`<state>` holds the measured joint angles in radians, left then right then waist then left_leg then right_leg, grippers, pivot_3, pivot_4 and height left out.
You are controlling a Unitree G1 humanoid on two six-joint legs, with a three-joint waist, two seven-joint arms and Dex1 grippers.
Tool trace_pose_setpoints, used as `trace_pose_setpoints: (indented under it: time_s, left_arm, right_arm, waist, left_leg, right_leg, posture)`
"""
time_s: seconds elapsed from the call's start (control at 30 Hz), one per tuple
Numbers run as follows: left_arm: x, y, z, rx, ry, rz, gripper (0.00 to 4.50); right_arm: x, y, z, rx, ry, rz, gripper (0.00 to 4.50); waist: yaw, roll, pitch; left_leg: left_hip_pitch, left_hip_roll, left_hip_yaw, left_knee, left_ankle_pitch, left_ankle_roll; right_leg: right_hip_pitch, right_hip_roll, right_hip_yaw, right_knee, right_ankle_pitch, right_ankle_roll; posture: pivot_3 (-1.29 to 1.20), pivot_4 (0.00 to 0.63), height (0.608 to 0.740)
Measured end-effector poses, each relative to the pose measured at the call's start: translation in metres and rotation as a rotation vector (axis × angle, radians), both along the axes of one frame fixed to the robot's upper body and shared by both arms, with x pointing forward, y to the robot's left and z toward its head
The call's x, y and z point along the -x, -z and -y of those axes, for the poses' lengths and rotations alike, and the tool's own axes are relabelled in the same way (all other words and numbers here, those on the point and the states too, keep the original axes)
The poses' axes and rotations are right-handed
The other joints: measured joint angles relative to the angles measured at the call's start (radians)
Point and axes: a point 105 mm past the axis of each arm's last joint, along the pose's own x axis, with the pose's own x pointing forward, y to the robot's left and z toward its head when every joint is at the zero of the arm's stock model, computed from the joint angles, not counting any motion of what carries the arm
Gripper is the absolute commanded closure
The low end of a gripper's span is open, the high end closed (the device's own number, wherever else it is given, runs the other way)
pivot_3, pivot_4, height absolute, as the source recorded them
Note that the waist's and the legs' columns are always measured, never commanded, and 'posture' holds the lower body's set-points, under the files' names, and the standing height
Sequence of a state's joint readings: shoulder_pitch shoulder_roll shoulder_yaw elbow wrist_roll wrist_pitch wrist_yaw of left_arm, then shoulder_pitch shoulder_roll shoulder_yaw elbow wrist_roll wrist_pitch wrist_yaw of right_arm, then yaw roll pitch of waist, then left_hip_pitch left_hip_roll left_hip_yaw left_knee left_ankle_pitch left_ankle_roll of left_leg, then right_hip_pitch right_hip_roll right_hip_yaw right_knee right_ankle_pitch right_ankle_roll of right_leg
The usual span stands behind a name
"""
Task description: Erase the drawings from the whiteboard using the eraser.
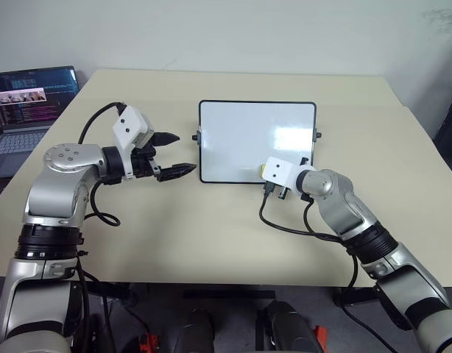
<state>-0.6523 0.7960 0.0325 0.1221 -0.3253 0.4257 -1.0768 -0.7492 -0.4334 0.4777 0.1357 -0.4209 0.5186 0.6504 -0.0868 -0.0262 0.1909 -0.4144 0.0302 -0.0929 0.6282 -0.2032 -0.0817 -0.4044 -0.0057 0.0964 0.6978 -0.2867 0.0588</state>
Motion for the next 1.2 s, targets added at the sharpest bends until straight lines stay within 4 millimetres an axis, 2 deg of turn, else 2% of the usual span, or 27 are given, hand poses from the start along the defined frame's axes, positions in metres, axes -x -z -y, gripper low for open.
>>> trace_pose_setpoints:
  time_s: [0.1,0.17,0.27,0.5,0.6,0.67,0.73,0.8,0.87,0.93,1.0,1.07,1.13,1.2]
  left_arm:
    - [0.000,0.000,0.000,0.000,0.000,0.000,0.00]
    - [0.000,-0.001,0.000,0.001,0.002,0.001,0.00]
    - [0.000,0.000,0.000,0.001,0.001,0.001,0.00]
    - [0.000,-0.001,0.000,0.001,0.002,0.001,0.00]
    - [0.000,0.000,0.001,0.003,0.005,-0.002,0.00]
    - [0.000,0.000,0.003,0.009,0.015,-0.005,0.00]
    - [0.002,0.002,0.014,0.031,0.050,-0.017,0.00]
    - [0.009,0.003,0.046,0.112,0.166,-0.035,0.00]
    - [0.020,0.007,0.083,0.175,0.296,-0.064,0.00]
    - [0.025,0.013,0.108,0.193,0.369,-0.091,0.00]
    - [0.026,0.015,0.118,0.200,0.393,-0.098,0.00]
    - [0.024,0.013,0.131,0.215,0.418,-0.092,0.00]
    - [0.022,0.016,0.158,0.240,0.479,-0.085,0.00]
    - [0.025,0.029,0.183,0.248,0.531,-0.101,0.00]
  right_arm:
    - [-0.015,-0.015,0.008,-0.010,0.070,0.052,3.52]
    - [-0.031,-0.037,0.025,-0.040,0.182,0.120,3.52]
    - [-0.045,-0.056,0.048,-0.098,0.333,0.173,3.52]
    - [-0.048,-0.056,0.047,-0.112,0.362,0.184,3.52]
    - [-0.041,-0.050,0.043,-0.110,0.329,0.159,3.52]
    - [-0.030,-0.041,0.034,-0.188,0.292,0.054,3.52]
    - [-0.015,-0.033,0.022,-0.300,0.264,-0.092,3.52]
    - [0.006,-0.048,0.010,-0.428,0.217,-0.209,3.52]
    - [0.024,-0.078,0.005,-0.505,0.152,-0.239,3.52]
    - [0.033,-0.105,0.021,-0.545,0.171,-0.214,3.52]
    - [0.035,-0.117,0.050,-0.579,0.263,-0.189,3.52]
    - [0.036,-0.123,0.081,-0.617,0.365,-0.174,3.52]
    - [0.040,-0.123,0.121,-0.630,0.496,-0.140,3.52]
    - [0.048,-0.115,0.159,-0.640,0.628,-0.130,3.52]
  waist:
    - [-0.001,0.000,0.000]
    - [0.000,0.000,0.000]
    - [0.002,0.000,0.000]
    - [-0.001,-0.001,0.000]
    - [0.000,-0.001,0.000]
    - [-0.001,-0.001,0.000]
    - [-0.001,0.001,0.001]
    - [0.004,0.004,0.002]
    - [0.013,0.004,0.002]
    - [0.022,0.004,0.002]
    - [0.028,0.003,0.002]
    - [0.030,0.004,0.002]
    - [0.041,0.004,0.002]
    - [0.046,0.004,0.002]
  left_leg:
    - [0.000,0.000,0.000,0.000,0.000,0.000]
    - [0.000,0.000,0.000,0.000,0.002,0.000]
    - [0.000,0.000,0.000,0.000,0.003,0.002]
    - [0.000,0.000,0.000,0.000,0.003,0.002]
    - [0.000,0.000,0.000,0.000,0.003,0.002]
    - [0.000,0.000,0.000,0.000,0.003,0.002]
    - [-0.002,0.000,-0.001,-0.001,0.003,0.002]
    - [-0.004,-0.001,-0.002,-0.001,0.003,0.002]
    - [-0.006,-0.001,-0.005,0.000,0.003,0.002]
    - [-0.006,-0.001,-0.006,-0.001,0.003,0.002]
    - [-0.005,-0.001,-0.005,-0.001,0.003,0.002]
    - [-0.005,-0.002,-0.005,-0.001,0.003,0.002]
    - [-0.005,-0.002,-0.005,-0.001,0.003,0.002]
    - [-0.006,-0.002,-0.002,-0.003,0.002,0.002]
  right_leg:
    - [0.000,0.000,0.000,0.000,0.001,0.000]
    - [0.000,0.000,0.000,0.000,0.004,0.000]
    - [0.000,0.000,0.000,0.000,0.005,0.000]
    - [0.000,0.000,0.001,0.000,0.005,0.001]
    - [0.000,0.001,0.001,-0.001,0.005,0.001]
    - [0.000,0.001,0.001,-0.001,0.005,0.001]
    - [-0.001,0.001,0.000,-0.001,0.005,0.000]
    - [-0.002,0.000,-0.001,-0.001,0.005,0.000]
    - [-0.002,-0.001,-0.004,-0.002,0.005,0.000]
    - [-0.001,-0.001,-0.006,-0.004,0.005,0.000]
    - [-0.001,-0.001,-0.005,-0.004,0.005,0.000]
    - [-0.001,-0.001,-0.005,-0.005,0.005,0.000]
    - [0.002,-0.001,-0.005,-0.010,0.005,0.000]
    - [0.002,-0.002,-0.003,-0.015,0.007,0.002]
  posture:
    - [0.00,0.150,0.740]
    - [0.00,0.150,0.740]
    - [0.00,0.150,0.740]
    - [0.00,0.150,0.740]
    - [0.00,0.150,0.740]
    - [0.00,0.150,0.740]
    - [0.00,0.150,0.740]
    - [0.00,0.150,0.740]
    - [0.00,0.150,0.740]
    - [0.00,0.150,0.740]
    - [0.00,0.150,0.740]
    - [0.00,0.150,0.740]
    - [0.00,0.150,0.740]
    - [0.00,0.150,0.740]
